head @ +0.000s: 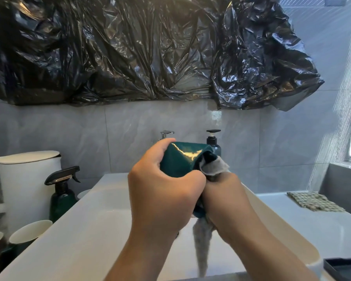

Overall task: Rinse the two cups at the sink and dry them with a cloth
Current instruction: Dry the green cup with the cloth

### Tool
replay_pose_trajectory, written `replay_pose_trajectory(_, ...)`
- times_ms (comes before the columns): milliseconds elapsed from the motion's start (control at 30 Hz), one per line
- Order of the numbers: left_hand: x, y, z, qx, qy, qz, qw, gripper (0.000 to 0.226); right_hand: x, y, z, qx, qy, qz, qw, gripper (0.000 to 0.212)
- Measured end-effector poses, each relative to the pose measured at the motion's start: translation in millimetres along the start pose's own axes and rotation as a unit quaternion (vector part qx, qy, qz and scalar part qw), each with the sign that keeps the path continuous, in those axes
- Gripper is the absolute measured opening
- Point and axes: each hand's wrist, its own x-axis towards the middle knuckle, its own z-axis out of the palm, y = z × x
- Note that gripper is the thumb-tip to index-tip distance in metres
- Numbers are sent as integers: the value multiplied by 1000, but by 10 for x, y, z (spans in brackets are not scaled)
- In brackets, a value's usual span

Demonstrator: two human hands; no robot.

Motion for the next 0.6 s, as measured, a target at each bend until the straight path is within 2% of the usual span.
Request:
replay_pose_trajectory(67, 4, -16, 9, -8, 10, -8, 1000, 35, 12, 34, 22, 26, -17, 22, 999, 15)
replay_pose_trajectory(133, 57, -40, -36, 14, -30, -34, 999, 32, 25, 15, -50, -36, -2, -26, 999, 14)
replay_pose_trajectory(167, 95, -60, -68, 38, -64, -57, 996, 29, 34, -5, -105, -101, 13, -70, 992, 12)
replay_pose_trajectory(200, 130, -81, -92, 68, -101, -80, 989, 30, 37, -40, -155, -192, 21, -122, 974, 10)
replay_pose_trajectory(267, 157, -106, -117, 110, -157, -101, 976, 35, 39, -114, -206, -372, 7, -193, 908, 21)
replay_pose_trajectory(300, 154, -106, -119, 119, -159, -98, 975, 35, 38, -130, -209, -406, 3, -205, 891, 29)
replay_pose_trajectory(367, 137, -86, -105, 110, -134, -78, 982, 29, 31, -126, -192, -372, 18, -214, 903, 28)
replay_pose_trajectory(433, 103, -60, -75, 59, -95, -63, 992, 21, 22, -115, -184, -313, 37, -210, 925, 11)
replay_pose_trajectory(533, 52, -29, -37, 5, -42, -34, 999, 18, 6, -130, -158, -163, 52, -142, 975, 12)
replay_pose_trajectory(600, 4, -9, -4, -8, -23, -15, 1000, 22, 29, -82, -125, -86, 54, -71, 992, 13)
